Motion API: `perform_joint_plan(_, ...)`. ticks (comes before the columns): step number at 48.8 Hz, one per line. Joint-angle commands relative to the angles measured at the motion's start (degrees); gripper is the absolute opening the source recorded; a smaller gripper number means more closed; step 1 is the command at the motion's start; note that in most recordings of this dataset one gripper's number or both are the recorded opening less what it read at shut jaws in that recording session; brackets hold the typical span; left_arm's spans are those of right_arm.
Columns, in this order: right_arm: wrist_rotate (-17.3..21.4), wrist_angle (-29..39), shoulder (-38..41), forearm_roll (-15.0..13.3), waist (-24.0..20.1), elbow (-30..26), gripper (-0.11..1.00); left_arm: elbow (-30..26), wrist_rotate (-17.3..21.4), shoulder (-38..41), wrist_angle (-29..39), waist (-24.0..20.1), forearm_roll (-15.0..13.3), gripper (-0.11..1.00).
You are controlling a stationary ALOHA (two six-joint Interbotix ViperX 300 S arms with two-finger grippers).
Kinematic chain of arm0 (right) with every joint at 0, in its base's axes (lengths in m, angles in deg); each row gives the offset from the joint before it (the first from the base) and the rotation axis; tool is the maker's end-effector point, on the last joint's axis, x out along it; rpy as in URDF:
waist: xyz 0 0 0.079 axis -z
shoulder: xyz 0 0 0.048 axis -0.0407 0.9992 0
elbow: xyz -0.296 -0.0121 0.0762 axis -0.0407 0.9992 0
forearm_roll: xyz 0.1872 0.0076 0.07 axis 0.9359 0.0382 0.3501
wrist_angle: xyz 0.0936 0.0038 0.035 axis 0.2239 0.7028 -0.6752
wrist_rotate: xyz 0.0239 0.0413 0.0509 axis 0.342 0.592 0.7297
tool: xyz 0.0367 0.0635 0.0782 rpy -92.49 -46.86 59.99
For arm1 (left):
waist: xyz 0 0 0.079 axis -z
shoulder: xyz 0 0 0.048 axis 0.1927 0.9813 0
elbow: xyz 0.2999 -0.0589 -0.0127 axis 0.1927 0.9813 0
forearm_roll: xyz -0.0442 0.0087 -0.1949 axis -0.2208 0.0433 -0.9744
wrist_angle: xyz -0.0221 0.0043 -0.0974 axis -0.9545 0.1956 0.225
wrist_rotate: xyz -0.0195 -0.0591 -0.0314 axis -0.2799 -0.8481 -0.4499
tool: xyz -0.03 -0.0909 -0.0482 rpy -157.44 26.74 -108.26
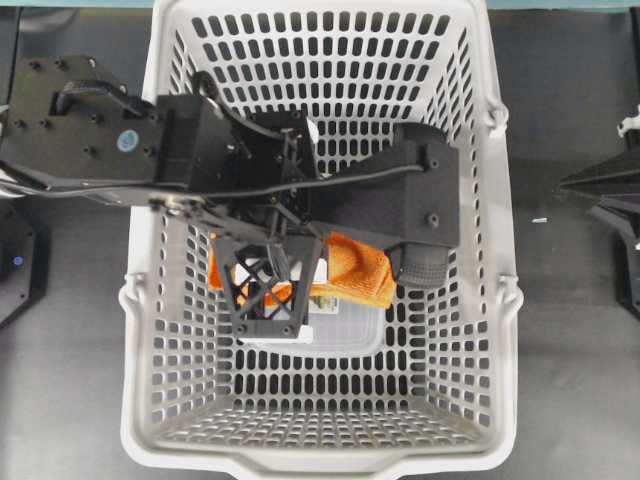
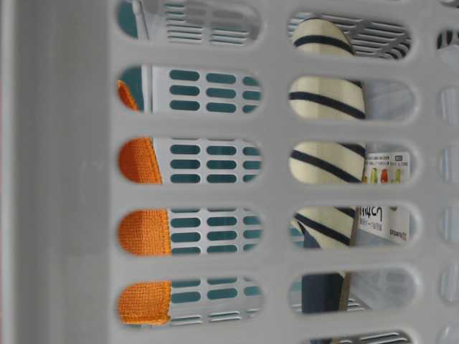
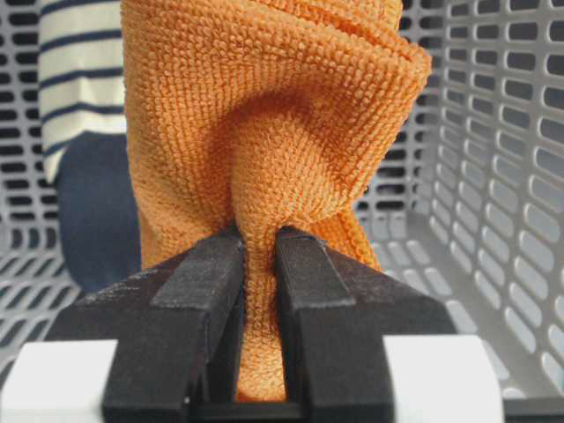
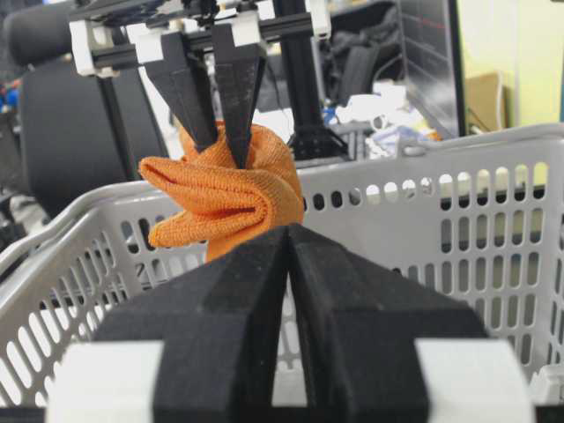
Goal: Pick up the orange cloth from the shopping basket with the left arm.
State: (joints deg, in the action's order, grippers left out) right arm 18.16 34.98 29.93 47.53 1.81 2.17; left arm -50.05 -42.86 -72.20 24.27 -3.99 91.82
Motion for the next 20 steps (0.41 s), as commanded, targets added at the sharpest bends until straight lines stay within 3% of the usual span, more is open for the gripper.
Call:
perform_joint_plan(1,0.1,-0.6,0.3,0.3,-0.1,-0.7,-0.01,-1.1,0.0,-0.9,-0.3,0.0,0.3,0.08)
perform_joint_plan(16,0.2,1.0,0.2,0.3,-0.9,-0.9,0.0,-1.1,-0.1,-0.9,-0.2,0.0,0.3,0.08)
perform_joint_plan(20,0.1,1.2,0.2,0.2,-0.9,-0.9,0.09,-1.1,-0.1,-0.9,-0.3,0.0,0.3,0.08)
